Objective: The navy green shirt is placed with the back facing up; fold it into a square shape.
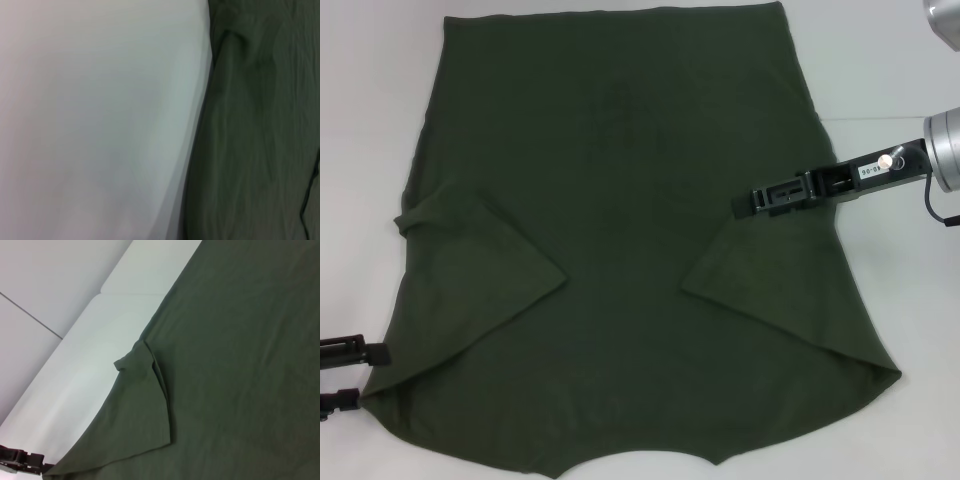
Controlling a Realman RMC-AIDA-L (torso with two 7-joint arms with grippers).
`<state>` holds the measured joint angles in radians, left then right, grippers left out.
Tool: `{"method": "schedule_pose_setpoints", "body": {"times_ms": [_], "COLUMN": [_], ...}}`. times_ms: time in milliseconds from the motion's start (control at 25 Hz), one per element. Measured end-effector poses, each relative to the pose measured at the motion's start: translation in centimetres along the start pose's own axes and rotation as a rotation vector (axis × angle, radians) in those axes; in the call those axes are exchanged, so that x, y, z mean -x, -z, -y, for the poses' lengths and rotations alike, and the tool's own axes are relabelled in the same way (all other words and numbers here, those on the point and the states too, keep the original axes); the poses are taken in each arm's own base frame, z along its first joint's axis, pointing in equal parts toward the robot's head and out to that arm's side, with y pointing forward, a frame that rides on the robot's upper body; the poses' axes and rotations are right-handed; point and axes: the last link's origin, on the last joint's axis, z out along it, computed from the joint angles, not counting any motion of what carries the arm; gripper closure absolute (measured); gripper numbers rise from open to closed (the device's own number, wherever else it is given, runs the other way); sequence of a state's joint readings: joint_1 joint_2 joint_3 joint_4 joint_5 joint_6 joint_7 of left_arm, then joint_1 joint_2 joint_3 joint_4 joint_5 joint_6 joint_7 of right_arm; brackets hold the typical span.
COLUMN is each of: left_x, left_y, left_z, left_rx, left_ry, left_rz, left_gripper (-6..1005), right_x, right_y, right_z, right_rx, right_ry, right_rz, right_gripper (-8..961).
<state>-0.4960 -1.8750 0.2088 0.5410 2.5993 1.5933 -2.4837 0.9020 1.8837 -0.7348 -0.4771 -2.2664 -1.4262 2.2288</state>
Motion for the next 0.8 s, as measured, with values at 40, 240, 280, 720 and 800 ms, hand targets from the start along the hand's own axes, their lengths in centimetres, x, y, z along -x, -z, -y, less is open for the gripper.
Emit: {"method": "schedule_pose_setpoints", "body": {"times_ms": [40,240,280,720,800], "left_x": [0.0,0.2,0.2,0.1,0.1], "left_y": [-0.1,-0.7,-0.9,-2.3,-2.4], "left_z": [0.0,-0.1,-0.2,-0.9,-1.0], "left_rx": [-0.001,0.007,0.009,0.014,0.015], "left_ry": [0.001,0.007,0.008,-0.002,-0.002], "left_rz": [0.001,0.011,0.014,0.046,0.048], "left_gripper": [152,153,153,178,183], "right_x": [0.0,0.0,0.0,0.0,0.0], "right_y": [0.0,0.0,0.0,0.0,0.0], "right_z": [0.0,0.0,0.0,0.0,0.0], "right_rx": [0.000,-0.001,-0.002,-0.001,0.000], "right_ry": [0.000,0.003,0.003,0.006,0.006], "right_rz": [0.000,0.000,0.000,0.000,-0.001], "right_gripper": [65,65,65,65,65]}}
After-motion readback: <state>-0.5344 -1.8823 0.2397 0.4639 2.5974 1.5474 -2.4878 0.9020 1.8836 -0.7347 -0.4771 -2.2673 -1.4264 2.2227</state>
